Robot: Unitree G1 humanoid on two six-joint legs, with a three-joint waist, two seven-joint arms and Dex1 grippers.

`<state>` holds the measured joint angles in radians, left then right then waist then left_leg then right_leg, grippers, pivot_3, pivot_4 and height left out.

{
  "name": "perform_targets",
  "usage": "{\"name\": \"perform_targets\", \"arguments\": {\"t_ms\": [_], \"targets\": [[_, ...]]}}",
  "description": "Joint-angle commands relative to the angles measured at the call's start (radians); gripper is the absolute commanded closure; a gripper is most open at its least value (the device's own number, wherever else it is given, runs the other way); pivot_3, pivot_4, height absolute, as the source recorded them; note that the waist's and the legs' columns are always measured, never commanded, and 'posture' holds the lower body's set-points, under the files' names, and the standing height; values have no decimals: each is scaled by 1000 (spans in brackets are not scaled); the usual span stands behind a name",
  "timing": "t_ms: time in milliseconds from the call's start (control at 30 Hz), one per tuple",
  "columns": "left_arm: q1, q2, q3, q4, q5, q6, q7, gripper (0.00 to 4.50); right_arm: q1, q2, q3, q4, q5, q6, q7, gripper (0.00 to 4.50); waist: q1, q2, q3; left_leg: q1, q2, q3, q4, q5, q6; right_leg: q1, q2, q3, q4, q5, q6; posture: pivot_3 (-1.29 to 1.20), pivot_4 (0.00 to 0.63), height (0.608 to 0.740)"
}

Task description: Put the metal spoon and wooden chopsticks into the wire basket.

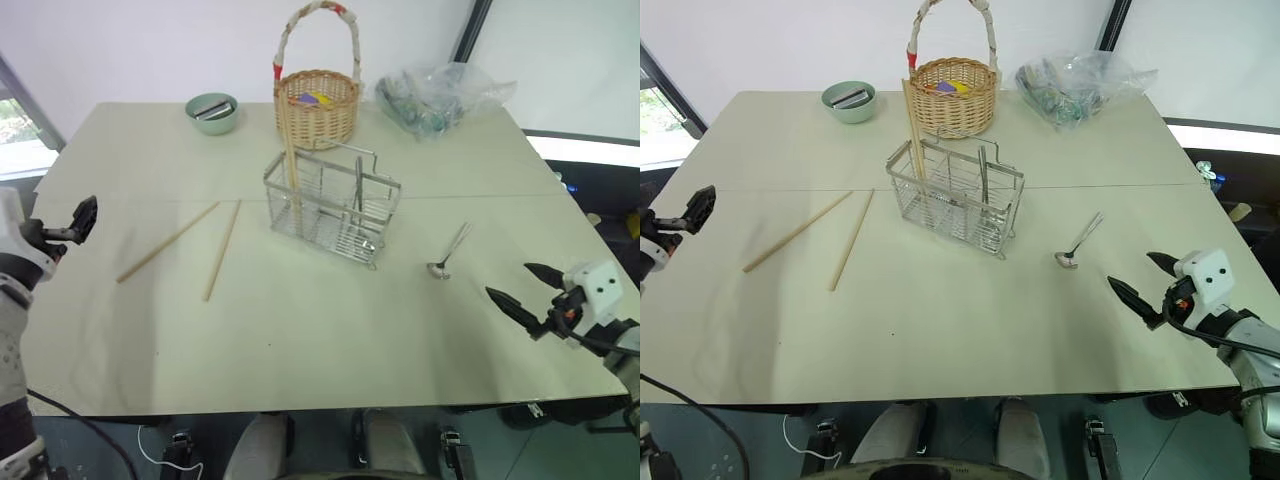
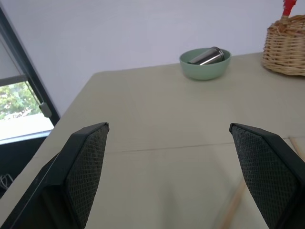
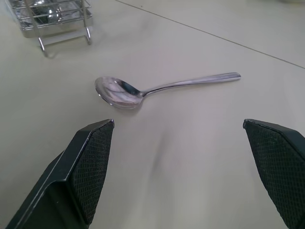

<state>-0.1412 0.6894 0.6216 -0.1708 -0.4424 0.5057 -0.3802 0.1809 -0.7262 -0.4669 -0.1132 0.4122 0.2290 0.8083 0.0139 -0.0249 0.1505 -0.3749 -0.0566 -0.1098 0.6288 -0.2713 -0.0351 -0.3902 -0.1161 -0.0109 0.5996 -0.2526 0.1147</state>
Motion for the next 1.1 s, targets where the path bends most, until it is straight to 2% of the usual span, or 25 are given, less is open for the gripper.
{"name": "perform_targets", "arguments": {"t_ms": [33, 500, 667, 833, 967, 1100], "targets": [[-22, 23, -5, -15, 3, -27, -15, 200, -7, -2, -35, -34, 11, -21, -9, 3, -1, 0, 0, 0, 0, 0, 0, 0, 0, 0, 0, 0, 0, 0, 0, 0, 150, 681], [-45, 37, -28, -32, -18, 5, -57, 200, -80, -24, -20, 17, -12, -49, -9, 3, 0, 0, 0, 0, 0, 0, 1, 0, 0, 0, 0, 0, 0, 0, 0, 0, 150, 681], [-53, 54, -39, -81, -62, 44, -95, 200, -150, -63, 6, 82, -32, -68, 29, 3, -1, 0, 0, 0, 0, 0, 1, 0, 0, 1, 0, -1, 0, 0, 0, 0, 150, 681], [-35, 126, -88, -210, -220, 162, -259, 200, -323, -179, 85, 184, -56, -107, 157, 3, -5, 3, 2, 0, 0, 2, 2, 0, 0, 1, 0, -1, 0, 1, -1, 0, 150, 681], [-27, 208, -163, -299, -337, 226, -424, 200, -547, -250, 238, 290, -112, -193, 318, 3, -13, 5, 3, 2, 1, 2, 1, 0, 0, 1, 1, -1, 0, 1, -1, 0, 150, 681], [-65, 283, -298, -333, -372, 235, -581, 200, -807, -235, 430, 445, -205, -329, 507, 3, -26, 7, 5, 1, 1, 3, 1, 0, 0, 1, 2, -1, 0, 1, -1, 0, 150, 681]]}}
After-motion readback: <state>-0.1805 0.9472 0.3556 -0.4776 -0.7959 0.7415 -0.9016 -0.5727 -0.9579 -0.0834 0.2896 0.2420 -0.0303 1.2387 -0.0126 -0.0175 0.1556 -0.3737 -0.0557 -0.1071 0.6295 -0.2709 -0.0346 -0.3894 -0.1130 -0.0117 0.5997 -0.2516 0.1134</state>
